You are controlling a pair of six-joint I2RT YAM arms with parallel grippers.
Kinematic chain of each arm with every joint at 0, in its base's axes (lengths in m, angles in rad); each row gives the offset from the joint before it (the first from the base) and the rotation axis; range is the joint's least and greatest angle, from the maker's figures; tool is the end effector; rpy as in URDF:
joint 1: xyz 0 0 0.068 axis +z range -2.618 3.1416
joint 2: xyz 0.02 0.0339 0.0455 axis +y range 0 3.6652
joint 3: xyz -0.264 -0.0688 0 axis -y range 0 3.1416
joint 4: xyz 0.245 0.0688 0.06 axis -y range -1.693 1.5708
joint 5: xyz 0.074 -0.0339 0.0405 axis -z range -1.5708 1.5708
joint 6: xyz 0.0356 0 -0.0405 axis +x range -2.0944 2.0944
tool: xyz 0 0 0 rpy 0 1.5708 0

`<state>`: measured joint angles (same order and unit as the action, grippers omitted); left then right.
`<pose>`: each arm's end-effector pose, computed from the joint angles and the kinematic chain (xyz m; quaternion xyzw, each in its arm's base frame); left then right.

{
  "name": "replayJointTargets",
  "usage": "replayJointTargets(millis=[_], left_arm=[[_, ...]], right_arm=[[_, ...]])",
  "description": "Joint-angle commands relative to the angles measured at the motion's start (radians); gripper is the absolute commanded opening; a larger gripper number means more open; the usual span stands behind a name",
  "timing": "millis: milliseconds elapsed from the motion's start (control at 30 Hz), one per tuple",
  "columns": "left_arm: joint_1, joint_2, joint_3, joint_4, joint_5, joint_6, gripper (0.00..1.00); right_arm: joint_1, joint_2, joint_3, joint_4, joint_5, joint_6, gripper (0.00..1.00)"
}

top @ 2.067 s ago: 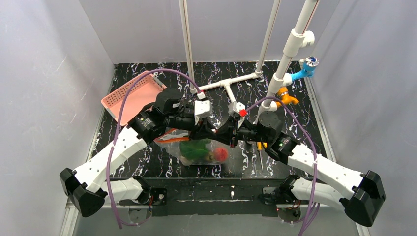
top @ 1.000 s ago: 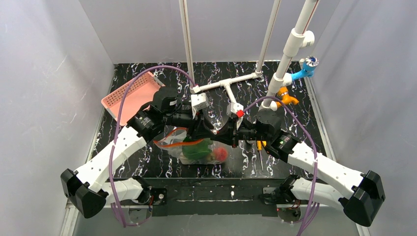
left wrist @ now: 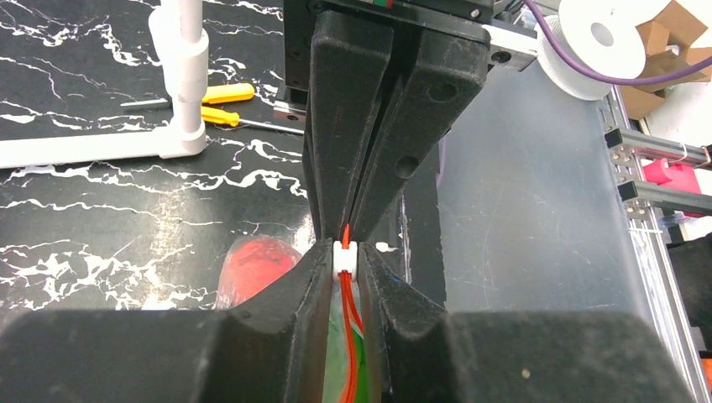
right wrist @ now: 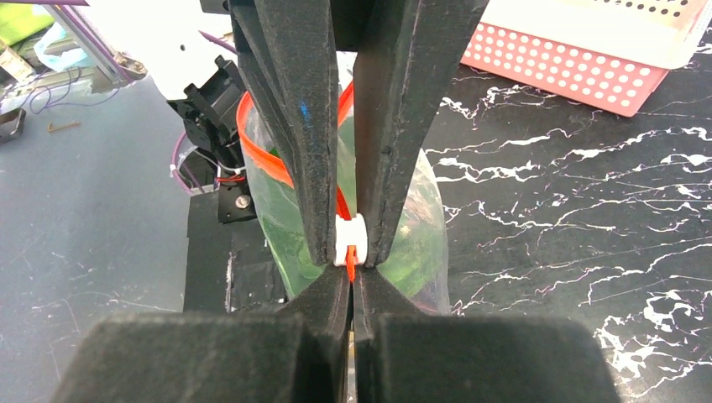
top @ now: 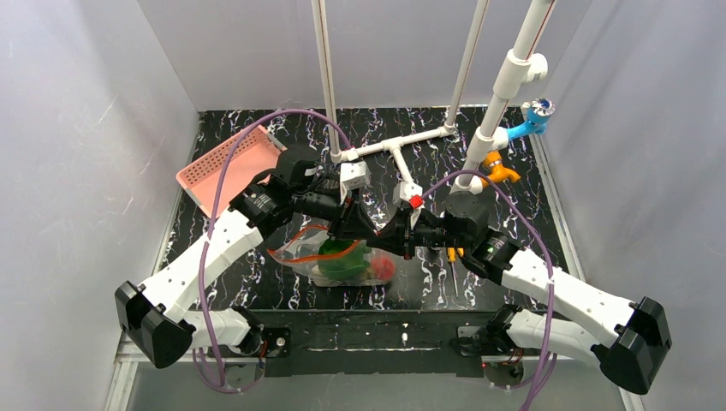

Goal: Place the food in the zip-top bag and seal the zipper
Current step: Zip the zipper food storage bag at the center of the board.

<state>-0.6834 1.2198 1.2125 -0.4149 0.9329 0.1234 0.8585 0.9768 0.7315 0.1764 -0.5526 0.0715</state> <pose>0.1847 -0.1873 0.3806 0.5191 0.5938 -0.4970 0.3620 0.1352 0.1852 0.3238 -0.4416 0.5782 0.4726 0.4973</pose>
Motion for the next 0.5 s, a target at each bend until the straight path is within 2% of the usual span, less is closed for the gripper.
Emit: replayJointTargets(millis=[0,167,333,467], left_arm=[[-0.005,0.005,0.032,-0.021,0.037,0.006,0.16],[-0.004,0.016,0.044,-0.038,0.039,0.004,0.00],[-0.005,-0.008,0.056,-0.115,-0.009,0.048,0.00],[-0.003,-0.033,0.077,-0.207,-0.112,0.086,0.00]], right_arm=[[0.005,-0.007,0.050,0.048,0.010,-0.012,0.01],[0.011,-0.016,0.046,0.052,0.039,-0.015,0.01],[0.013,-0.063,-0.027,0.174,0.151,0.067,0.01],[0.013,-0.101,-0.106,0.295,0.207,0.151,0.01]])
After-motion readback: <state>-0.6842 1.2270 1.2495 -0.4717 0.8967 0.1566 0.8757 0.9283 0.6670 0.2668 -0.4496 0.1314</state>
